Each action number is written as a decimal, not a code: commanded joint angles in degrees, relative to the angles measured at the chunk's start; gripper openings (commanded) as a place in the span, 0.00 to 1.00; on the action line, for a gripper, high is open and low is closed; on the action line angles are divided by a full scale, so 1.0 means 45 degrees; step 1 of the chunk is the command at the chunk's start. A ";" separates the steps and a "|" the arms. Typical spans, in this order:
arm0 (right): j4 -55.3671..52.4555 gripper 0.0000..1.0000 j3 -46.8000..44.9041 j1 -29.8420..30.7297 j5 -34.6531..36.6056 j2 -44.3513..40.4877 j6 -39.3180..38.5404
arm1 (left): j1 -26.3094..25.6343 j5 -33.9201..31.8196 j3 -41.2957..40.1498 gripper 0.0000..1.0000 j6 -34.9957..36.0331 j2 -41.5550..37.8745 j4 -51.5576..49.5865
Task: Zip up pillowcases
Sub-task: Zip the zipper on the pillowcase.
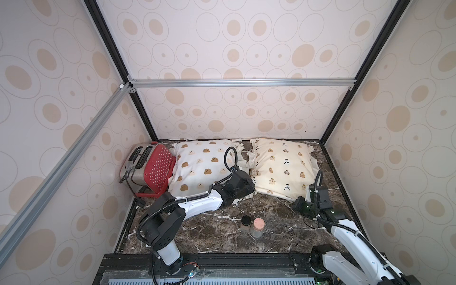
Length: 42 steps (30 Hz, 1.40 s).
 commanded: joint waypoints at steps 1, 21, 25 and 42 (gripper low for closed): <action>-0.1808 0.00 0.0443 -0.0272 0.2005 -0.0277 0.0290 | 0.0729 -0.1205 -0.0178 0.00 -0.0177 -0.0357 -0.0013; -0.3333 0.00 0.1838 -0.0264 0.4305 -0.0864 -0.0382 | 0.1545 -0.0622 -0.0337 0.00 -0.0247 -0.0293 0.0099; -0.3538 0.00 0.1940 -0.0270 0.4358 -0.0656 -0.0348 | 0.1873 -0.0454 -0.0459 0.00 -0.0422 -0.0271 0.0224; 0.0016 0.14 0.0390 0.0744 -0.0713 0.0577 -0.0579 | 0.1286 0.0238 0.0404 0.00 -0.0501 0.0207 0.0413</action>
